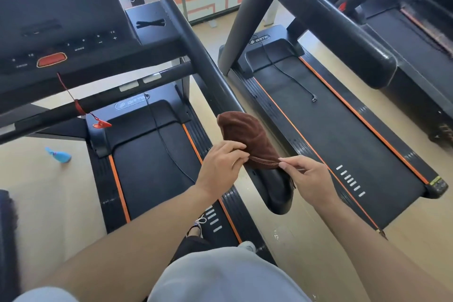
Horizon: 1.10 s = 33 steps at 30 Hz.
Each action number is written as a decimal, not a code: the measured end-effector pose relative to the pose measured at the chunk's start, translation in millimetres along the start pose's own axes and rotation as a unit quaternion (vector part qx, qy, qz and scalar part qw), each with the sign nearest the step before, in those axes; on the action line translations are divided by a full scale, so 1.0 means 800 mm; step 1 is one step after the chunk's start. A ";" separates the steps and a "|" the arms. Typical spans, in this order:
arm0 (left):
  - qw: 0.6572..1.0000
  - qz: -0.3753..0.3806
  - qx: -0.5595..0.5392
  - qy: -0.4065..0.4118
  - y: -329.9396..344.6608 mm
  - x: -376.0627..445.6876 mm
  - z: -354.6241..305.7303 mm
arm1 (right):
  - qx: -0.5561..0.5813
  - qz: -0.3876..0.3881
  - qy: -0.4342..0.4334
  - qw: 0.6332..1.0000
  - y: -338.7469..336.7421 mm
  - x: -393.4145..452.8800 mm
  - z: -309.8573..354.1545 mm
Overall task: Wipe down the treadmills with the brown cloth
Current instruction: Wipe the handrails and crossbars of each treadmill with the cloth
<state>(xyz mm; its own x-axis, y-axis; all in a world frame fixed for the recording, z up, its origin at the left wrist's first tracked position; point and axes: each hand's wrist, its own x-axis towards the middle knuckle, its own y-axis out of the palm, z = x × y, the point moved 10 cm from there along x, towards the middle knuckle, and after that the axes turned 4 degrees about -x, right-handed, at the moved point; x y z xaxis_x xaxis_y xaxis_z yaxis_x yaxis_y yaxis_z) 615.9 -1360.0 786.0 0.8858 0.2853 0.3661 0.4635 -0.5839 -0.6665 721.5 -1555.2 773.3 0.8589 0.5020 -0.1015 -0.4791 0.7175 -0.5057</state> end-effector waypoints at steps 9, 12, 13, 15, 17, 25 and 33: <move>0.993 0.083 -0.018 -0.078 -0.002 0.034 0.000 | -0.105 0.062 0.031 0.992 0.006 0.016 0.016; 0.987 0.118 -0.017 -0.103 0.001 0.057 0.000 | -0.098 0.082 0.047 0.991 0.014 0.018 0.017; 0.984 0.134 -0.018 -0.112 0.003 0.063 0.000 | -0.094 0.093 0.057 0.990 0.019 0.018 0.015; 0.976 0.176 -0.025 -0.126 0.009 0.068 0.002 | -0.086 0.092 0.081 0.989 0.025 0.021 0.010; 0.970 0.202 -0.037 -0.127 0.014 0.067 0.007 | -0.070 0.079 0.099 0.990 0.028 0.025 0.007; 0.942 0.247 -0.145 -0.176 0.015 0.035 0.043 | -0.038 0.113 0.087 0.989 0.034 0.056 0.029; 0.958 0.106 -0.187 -0.191 -0.059 0.123 0.084 | -0.224 0.090 -0.140 0.960 0.039 0.174 0.187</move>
<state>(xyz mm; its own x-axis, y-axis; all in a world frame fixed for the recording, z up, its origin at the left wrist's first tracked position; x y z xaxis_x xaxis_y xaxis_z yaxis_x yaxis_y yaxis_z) 682.8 -1253.6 809.7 0.9361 0.3458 -0.0644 0.2946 -0.8708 -0.3936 798.9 -1390.9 871.3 0.6572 0.7535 -0.0190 -0.4347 0.3583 -0.8262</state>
